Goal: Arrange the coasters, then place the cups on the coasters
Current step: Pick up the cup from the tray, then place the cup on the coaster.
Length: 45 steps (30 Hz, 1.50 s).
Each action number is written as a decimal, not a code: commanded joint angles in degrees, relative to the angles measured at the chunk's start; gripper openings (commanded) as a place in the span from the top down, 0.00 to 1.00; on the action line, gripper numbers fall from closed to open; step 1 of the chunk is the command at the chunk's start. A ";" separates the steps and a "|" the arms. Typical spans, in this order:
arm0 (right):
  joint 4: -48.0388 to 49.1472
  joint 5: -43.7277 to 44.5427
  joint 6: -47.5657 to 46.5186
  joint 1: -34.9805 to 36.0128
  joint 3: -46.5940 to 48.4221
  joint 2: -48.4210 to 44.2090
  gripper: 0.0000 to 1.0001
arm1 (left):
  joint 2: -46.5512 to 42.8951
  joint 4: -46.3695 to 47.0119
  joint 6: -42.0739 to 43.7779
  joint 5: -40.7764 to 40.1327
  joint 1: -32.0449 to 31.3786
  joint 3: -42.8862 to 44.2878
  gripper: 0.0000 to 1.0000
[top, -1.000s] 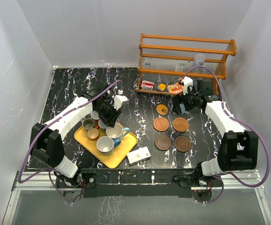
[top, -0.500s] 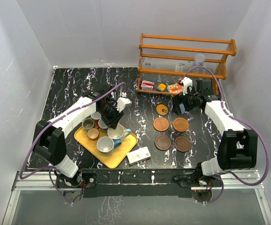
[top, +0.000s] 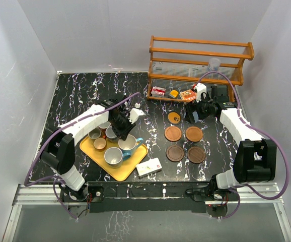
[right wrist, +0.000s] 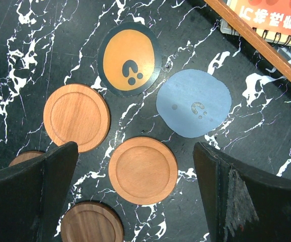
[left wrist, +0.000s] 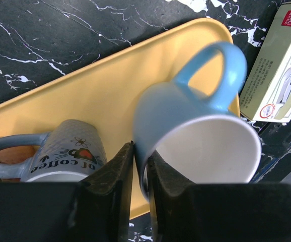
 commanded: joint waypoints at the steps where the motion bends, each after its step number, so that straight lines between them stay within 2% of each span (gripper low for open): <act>1: 1.86 -1.32 -0.01 -0.03 1.23 -1.33 0.02 | 0.57 -2.25 0.33 0.51 -0.69 3.14 0.91; 6: 1.65 -3.92 0.60 0.53 2.84 -2.11 0.02 | 1.49 -3.00 2.44 2.13 -0.70 7.23 1.00; 17: -4.16 -14.56 -5.25 8.35 7.82 -2.58 0.04 | 5.02 -7.84 13.50 6.92 -0.70 22.84 1.00; 25: 2.68 -21.54 -3.57 16.36 6.85 -3.53 0.05 | 12.07 -13.67 17.37 11.28 -0.90 36.81 1.00; 29: 4.14 -23.21 -3.45 18.54 7.81 -1.89 0.07 | 13.70 -13.82 16.52 11.99 -1.91 39.11 1.00; 41: 17.47 -29.62 3.48 19.31 1.19 -1.61 0.27 | 14.33 -11.43 11.95 14.72 -3.32 39.89 1.00; 45: 18.31 -30.39 3.79 19.29 0.00 -2.05 0.34 | 14.49 -11.54 11.53 15.13 -3.41 40.48 1.00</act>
